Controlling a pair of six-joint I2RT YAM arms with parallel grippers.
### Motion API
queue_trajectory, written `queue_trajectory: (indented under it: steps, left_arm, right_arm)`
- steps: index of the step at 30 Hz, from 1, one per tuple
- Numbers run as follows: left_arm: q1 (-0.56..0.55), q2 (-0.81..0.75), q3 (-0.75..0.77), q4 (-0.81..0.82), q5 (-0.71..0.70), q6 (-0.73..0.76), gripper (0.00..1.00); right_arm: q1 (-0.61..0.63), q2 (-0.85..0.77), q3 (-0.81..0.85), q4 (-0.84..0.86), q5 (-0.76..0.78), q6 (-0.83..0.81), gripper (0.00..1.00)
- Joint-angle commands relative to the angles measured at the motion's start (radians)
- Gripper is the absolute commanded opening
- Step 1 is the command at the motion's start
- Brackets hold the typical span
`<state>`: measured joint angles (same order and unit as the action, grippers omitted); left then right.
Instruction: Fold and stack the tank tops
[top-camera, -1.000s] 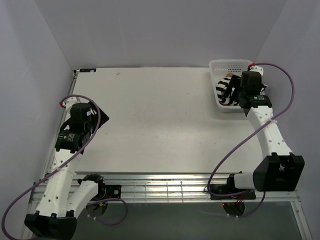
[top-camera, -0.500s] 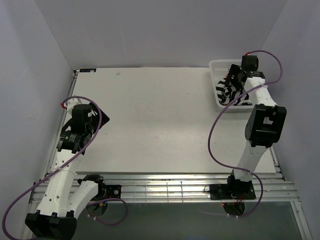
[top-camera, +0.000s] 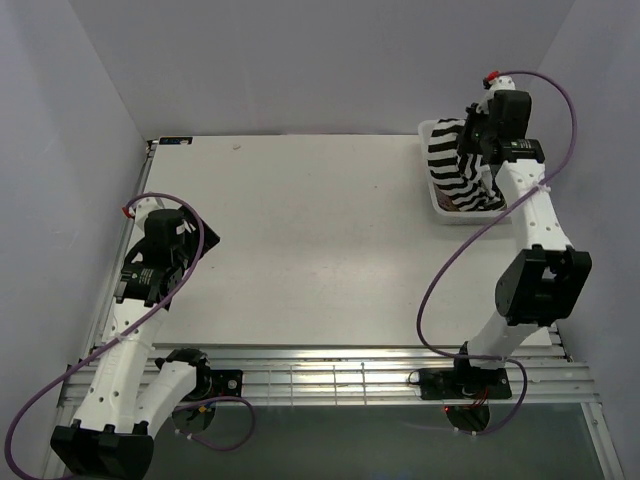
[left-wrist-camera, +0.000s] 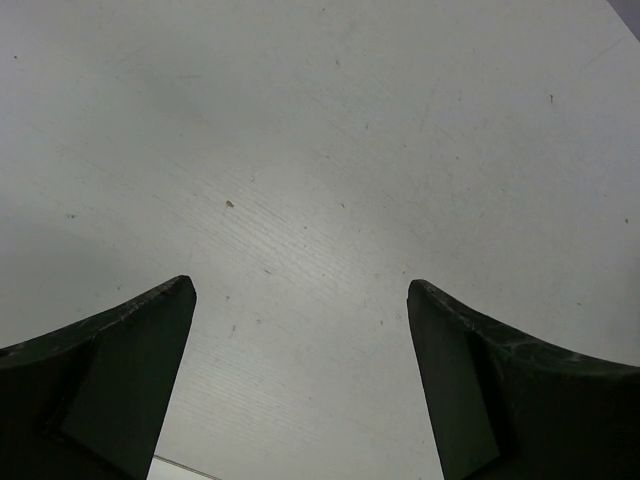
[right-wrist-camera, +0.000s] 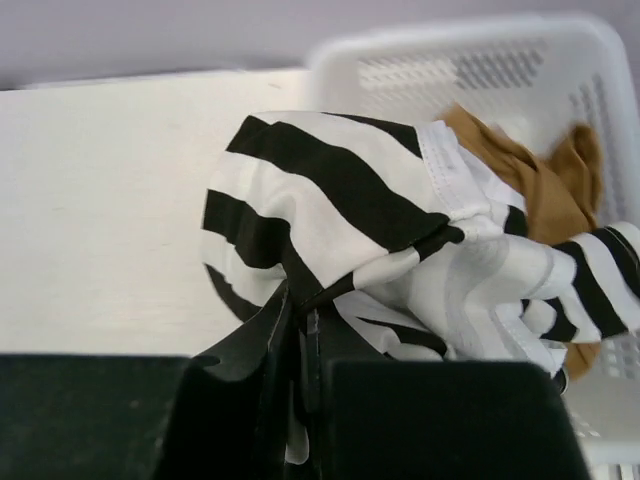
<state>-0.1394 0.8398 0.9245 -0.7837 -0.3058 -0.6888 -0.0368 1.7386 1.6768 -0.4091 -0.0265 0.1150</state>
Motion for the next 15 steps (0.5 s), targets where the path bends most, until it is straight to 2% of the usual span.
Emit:
queue_trajectory:
  steps: [1,3,6,10,12,13,15]
  left_arm:
    - [0.004,-0.024,-0.001,0.021,0.007,0.0,0.98]
    - [0.006,-0.03,-0.003,0.026,0.008,0.0,0.98]
    - [0.009,-0.039,-0.007,0.035,0.019,0.0,0.98]
    - [0.011,-0.042,-0.006,0.041,0.027,0.0,0.98]
    - [0.012,-0.042,-0.006,0.041,0.025,0.002,0.98]
    - [0.012,-0.044,-0.006,0.04,0.022,0.003,0.98]
    - [0.012,-0.051,-0.006,0.026,0.019,-0.002,0.98]
  right_arm:
    - [0.153,-0.187,0.038,0.096,-0.14,-0.072,0.08]
    - [0.221,-0.215,0.098,0.073,-0.182,-0.098,0.08]
    - [0.389,-0.247,0.19,0.059,-0.306,-0.15,0.08]
    - [0.474,-0.264,0.25,0.117,-0.513,-0.127,0.08]
    - [0.476,-0.277,0.224,0.163,-0.515,-0.058,0.08]
    - [0.476,-0.293,0.168,0.185,-0.456,-0.048,0.09]
    - [0.472,-0.32,0.085,0.188,-0.351,-0.025,0.2]
